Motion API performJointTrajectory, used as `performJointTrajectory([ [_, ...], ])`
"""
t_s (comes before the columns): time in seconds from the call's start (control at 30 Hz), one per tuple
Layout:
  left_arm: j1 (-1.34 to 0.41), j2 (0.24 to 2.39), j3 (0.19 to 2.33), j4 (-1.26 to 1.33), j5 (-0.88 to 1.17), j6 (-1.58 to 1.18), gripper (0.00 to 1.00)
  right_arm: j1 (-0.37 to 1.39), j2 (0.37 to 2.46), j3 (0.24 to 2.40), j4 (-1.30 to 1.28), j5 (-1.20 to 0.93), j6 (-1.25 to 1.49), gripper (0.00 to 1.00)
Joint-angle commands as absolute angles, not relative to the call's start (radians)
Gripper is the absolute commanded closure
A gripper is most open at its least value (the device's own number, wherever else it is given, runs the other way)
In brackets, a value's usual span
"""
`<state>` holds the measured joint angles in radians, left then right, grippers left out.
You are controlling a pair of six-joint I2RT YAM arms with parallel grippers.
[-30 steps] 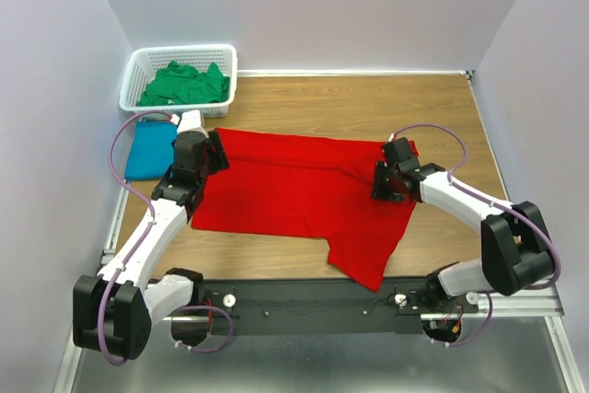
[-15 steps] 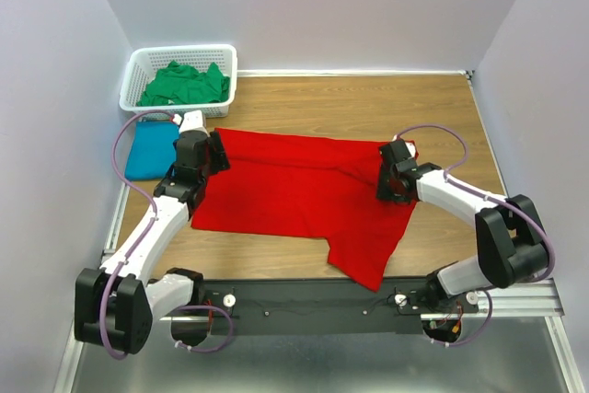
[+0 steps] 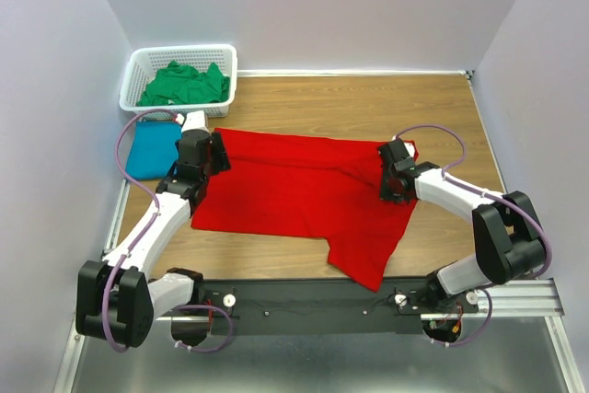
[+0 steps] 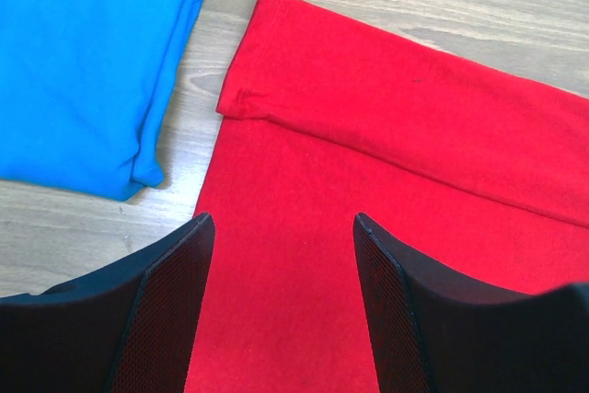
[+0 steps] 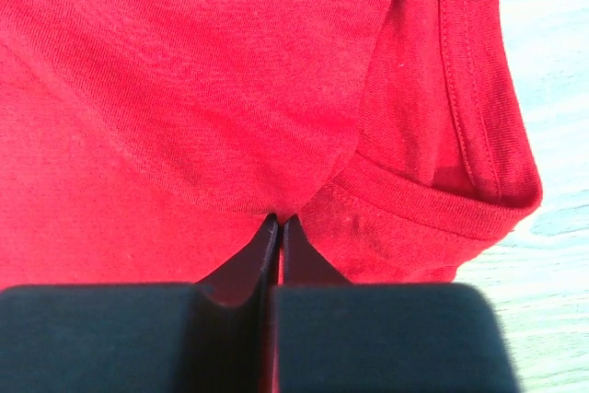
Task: Fold and stack the t-shirts
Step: Fold the tshirt
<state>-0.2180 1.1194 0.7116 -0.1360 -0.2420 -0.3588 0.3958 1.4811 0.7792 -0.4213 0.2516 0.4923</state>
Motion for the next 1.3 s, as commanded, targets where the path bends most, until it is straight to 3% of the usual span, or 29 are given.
performJointTrajectory([
  [0.0, -0.219, 1.124, 0.738, -0.124, -0.245, -0.342, 0.31, 0.402, 1.482, 0.807, -0.443, 0.293, 0.483, 0.99],
  [0.27, -0.219, 1.143, 0.741, -0.124, -0.244, -0.339, 0.31, 0.4, 1.483, 0.943, -0.466, 0.278, 0.445, 0.99],
  [0.6, -0.219, 1.158, 0.744, -0.127, -0.239, -0.334, 0.3, 0.399, 1.722, 1.239, -0.469, 0.353, 0.377, 0.98],
  [0.77, -0.219, 1.161, 0.746, -0.127, -0.235, -0.333, 0.31, 0.379, 1.839, 1.359, -0.469, 0.399, 0.348, 0.89],
  [1.0, -0.219, 1.163, 0.744, -0.13, -0.232, -0.333, 0.31, 0.324, 1.885, 1.424, -0.471, 0.396, 0.365, 0.6],
  [1.27, -0.219, 1.161, 0.749, -0.135, -0.224, -0.333, 0.31, 0.322, 1.678, 1.194, -0.329, 0.148, 0.49, 0.57],
])
